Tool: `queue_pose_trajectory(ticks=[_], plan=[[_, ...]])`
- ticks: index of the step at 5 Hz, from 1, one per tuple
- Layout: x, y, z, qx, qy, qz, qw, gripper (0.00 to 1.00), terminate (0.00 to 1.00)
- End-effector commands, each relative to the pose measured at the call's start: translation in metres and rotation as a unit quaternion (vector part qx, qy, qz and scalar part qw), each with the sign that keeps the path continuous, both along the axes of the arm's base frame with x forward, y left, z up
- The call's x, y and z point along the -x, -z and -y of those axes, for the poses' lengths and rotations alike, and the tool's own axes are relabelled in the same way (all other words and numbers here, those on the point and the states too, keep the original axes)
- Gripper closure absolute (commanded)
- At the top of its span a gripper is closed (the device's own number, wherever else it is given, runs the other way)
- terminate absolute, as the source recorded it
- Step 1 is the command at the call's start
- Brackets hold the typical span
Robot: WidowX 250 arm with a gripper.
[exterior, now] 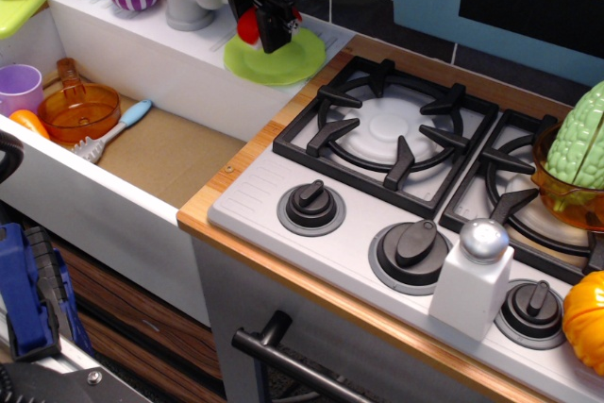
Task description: Put sushi on plate
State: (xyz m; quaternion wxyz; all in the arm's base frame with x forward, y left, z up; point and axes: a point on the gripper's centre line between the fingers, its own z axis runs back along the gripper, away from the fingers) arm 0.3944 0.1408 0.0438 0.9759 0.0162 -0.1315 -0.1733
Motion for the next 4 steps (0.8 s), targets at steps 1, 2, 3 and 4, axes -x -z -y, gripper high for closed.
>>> queue_pose_trajectory(ticks=[1,2,3,4], plan=[[-0.0086,-0.0180,-0.0064,-0.015,0.023,0.033,0.9991,0.00,0.00],[-0.0086,-0.0180,-0.0064,-0.015,0.023,0.033,0.9991,0.00,0.00],[-0.0086,-0.0180,-0.0064,-0.015,0.023,0.033,0.9991,0.00,0.00],[-0.0086,-0.0180,-0.0064,-0.015,0.023,0.033,0.9991,0.00,1.00]])
